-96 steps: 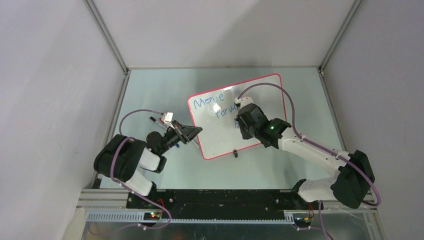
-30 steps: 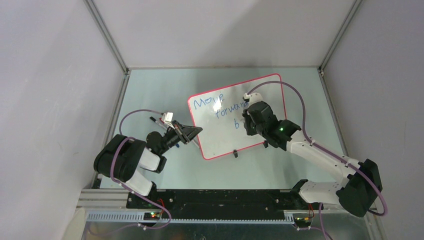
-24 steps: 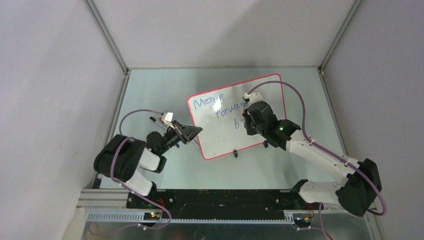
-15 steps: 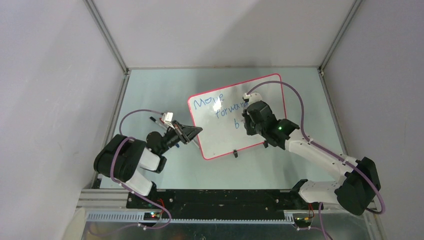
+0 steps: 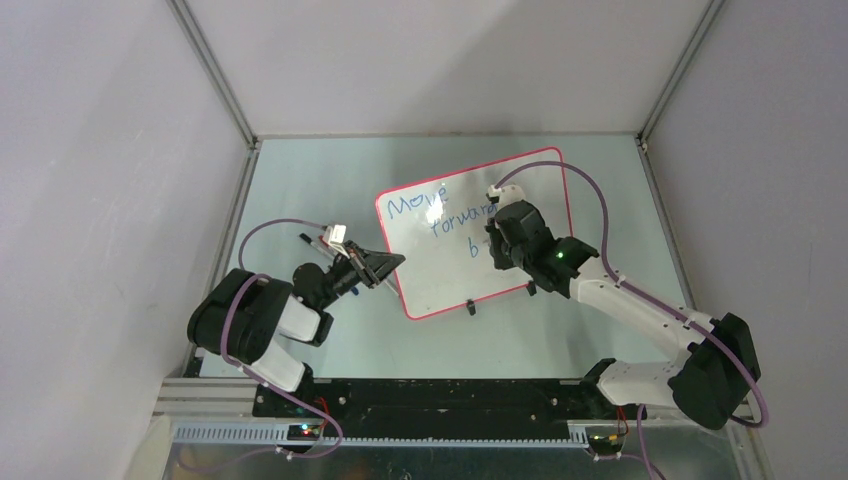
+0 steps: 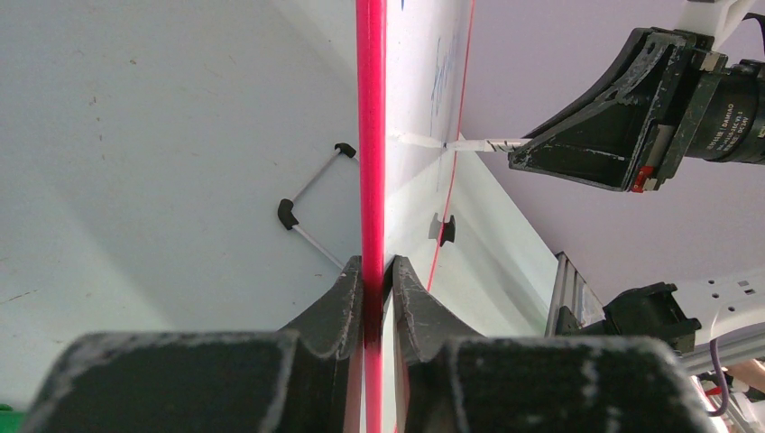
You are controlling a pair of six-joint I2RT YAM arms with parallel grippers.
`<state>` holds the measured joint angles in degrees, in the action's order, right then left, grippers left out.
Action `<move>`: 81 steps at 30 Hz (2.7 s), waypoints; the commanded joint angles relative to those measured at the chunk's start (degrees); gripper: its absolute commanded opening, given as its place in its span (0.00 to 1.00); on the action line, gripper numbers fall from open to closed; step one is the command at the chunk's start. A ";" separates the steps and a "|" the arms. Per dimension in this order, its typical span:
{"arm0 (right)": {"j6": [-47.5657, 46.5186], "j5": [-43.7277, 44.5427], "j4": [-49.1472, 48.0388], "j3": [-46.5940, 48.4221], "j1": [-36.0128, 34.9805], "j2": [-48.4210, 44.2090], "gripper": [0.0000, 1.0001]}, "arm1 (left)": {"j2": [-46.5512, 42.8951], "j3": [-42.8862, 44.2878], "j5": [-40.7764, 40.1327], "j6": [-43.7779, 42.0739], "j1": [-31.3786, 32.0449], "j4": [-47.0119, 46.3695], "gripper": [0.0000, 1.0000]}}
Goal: Write a sentence on the whiteboard
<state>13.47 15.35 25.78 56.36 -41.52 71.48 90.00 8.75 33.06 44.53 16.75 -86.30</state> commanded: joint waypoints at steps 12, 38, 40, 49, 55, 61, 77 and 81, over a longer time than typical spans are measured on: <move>-0.15 -0.85 -2.20 1.30 0.00 1.36 0.00 | -0.61 0.68 -1.01 -3.22 0.67 -1.41 0.00; -0.04 0.91 2.60 1.20 -1.46 2.39 0.00 | -0.68 0.67 -1.00 -3.22 0.65 -1.41 0.00; -0.07 1.42 3.03 1.21 -1.42 2.17 0.00 | -0.69 0.66 -0.99 -3.22 0.67 -1.41 0.00; 0.23 2.79 2.91 1.26 -0.39 1.30 0.00 | -0.68 0.68 -1.04 -3.22 0.66 -1.41 0.00; -0.06 1.52 1.08 1.30 0.54 0.62 0.00 | -0.61 0.68 -1.00 -3.22 0.68 -1.41 0.00; -0.18 1.22 1.06 3.01 0.83 1.48 0.00 | -0.62 0.72 -0.99 -3.22 0.71 -1.41 0.00; -0.51 -0.06 0.47 4.69 0.87 2.02 0.00 | -0.70 0.66 -0.95 -3.31 0.69 -1.42 0.00; -0.55 -0.38 0.25 4.84 0.59 1.99 0.00 | -0.65 0.63 -0.96 -3.31 0.65 -1.42 0.00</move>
<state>13.37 14.94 28.86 58.48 -40.99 73.10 90.00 8.75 32.97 44.53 16.78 -86.30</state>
